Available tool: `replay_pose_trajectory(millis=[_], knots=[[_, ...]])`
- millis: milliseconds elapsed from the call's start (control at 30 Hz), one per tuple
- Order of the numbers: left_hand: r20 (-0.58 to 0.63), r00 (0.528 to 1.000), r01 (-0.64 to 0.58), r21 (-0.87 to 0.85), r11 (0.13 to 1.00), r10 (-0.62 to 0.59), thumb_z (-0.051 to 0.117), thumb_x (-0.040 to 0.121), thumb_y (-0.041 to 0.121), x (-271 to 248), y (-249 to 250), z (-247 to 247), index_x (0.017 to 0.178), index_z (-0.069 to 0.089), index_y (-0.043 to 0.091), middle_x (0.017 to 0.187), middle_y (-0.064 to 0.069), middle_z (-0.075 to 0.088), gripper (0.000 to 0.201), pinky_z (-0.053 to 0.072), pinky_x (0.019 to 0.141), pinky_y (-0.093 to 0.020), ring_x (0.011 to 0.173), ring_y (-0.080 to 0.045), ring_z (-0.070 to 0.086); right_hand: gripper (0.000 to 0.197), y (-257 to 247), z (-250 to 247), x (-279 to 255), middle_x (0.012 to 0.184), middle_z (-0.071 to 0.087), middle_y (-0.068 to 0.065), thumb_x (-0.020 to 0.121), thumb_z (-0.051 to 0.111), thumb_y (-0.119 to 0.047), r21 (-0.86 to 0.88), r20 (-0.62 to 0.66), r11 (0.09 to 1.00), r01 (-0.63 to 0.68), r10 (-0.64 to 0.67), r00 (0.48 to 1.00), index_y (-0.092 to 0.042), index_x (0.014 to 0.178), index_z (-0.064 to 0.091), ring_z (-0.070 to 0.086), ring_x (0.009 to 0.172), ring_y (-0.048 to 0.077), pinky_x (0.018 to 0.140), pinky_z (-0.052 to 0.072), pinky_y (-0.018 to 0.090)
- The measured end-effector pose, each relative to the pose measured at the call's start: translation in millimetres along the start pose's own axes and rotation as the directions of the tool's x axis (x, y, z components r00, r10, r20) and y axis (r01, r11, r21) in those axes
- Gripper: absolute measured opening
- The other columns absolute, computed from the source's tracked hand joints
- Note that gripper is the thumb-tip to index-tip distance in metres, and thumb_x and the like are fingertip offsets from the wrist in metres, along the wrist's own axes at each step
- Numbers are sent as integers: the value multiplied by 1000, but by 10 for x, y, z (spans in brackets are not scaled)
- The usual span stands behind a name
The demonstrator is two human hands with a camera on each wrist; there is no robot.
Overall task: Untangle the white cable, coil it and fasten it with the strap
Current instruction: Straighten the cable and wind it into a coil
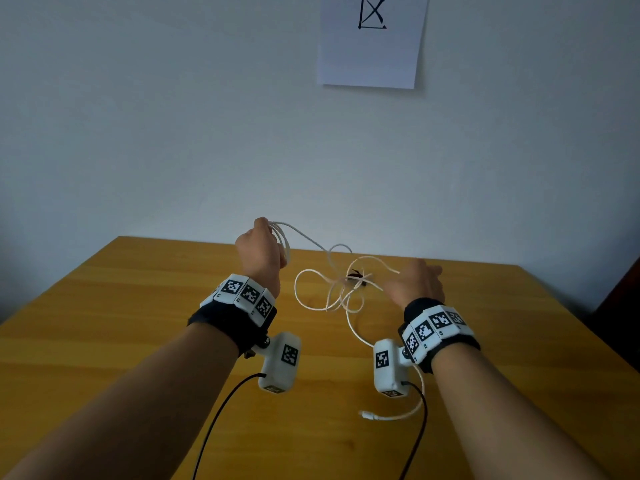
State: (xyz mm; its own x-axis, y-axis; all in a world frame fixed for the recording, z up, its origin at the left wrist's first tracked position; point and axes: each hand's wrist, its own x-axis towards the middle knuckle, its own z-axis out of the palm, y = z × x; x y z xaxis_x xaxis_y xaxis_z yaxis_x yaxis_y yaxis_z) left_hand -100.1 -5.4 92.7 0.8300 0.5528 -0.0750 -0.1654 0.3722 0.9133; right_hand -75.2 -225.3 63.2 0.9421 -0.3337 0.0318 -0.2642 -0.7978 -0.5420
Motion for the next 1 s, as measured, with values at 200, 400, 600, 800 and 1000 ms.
replay_pose_trajectory(millis=[200, 400, 600, 800, 1000], knots=[[35, 999, -15, 10, 1000, 14, 41, 93, 16, 11, -13, 0, 62, 34, 17, 43, 6, 30, 32, 21, 40, -22, 35, -12, 23, 47, 38, 43, 14, 137, 38, 23, 93, 67, -10, 59, 46, 998, -25, 22, 999, -1, 135, 47, 65, 97, 42, 73, 54, 38], [160, 985, 53, 53, 997, -61, 43, 96, 19, -14, -90, 35, 61, 35, 20, 48, 5, 26, 35, 18, 43, -24, 41, -14, 19, 39, -158, 9, -139, 143, 44, 10, 96, 57, -2, 202, -161, 901, 384, -357, 920, -13, 134, 57, 63, 112, 26, 96, 54, 33], [222, 970, 87, 69, 994, -101, 42, 97, 18, -92, -123, 69, 61, 34, 21, 47, 6, 25, 37, 17, 43, -25, 40, -14, 18, 38, -450, -37, -427, 129, 62, -1, 90, 57, -1, 295, -175, 661, 690, -673, 719, -17, 124, 65, 60, 119, 16, 100, 51, 25], [251, 961, 115, 10, 993, -113, 41, 97, 17, -87, -85, 74, 60, 31, 21, 47, 6, 21, 38, 16, 41, -22, 39, -13, 16, 32, -428, 51, -483, 95, 75, -12, 93, 57, -33, 257, 11, 692, 675, -700, 714, -22, 122, 65, 55, 113, 8, 122, 24, 29], [387, 894, 299, -140, 944, -226, 40, 99, 21, -36, -63, 5, 64, 25, 24, 53, 6, 15, 38, 13, 37, -25, 40, -12, 14, 23, -300, 251, -322, 83, 75, -8, 103, 50, -35, 164, -24, 733, 660, -666, 746, -21, 99, 68, 65, 88, 17, 113, 42, 38]])
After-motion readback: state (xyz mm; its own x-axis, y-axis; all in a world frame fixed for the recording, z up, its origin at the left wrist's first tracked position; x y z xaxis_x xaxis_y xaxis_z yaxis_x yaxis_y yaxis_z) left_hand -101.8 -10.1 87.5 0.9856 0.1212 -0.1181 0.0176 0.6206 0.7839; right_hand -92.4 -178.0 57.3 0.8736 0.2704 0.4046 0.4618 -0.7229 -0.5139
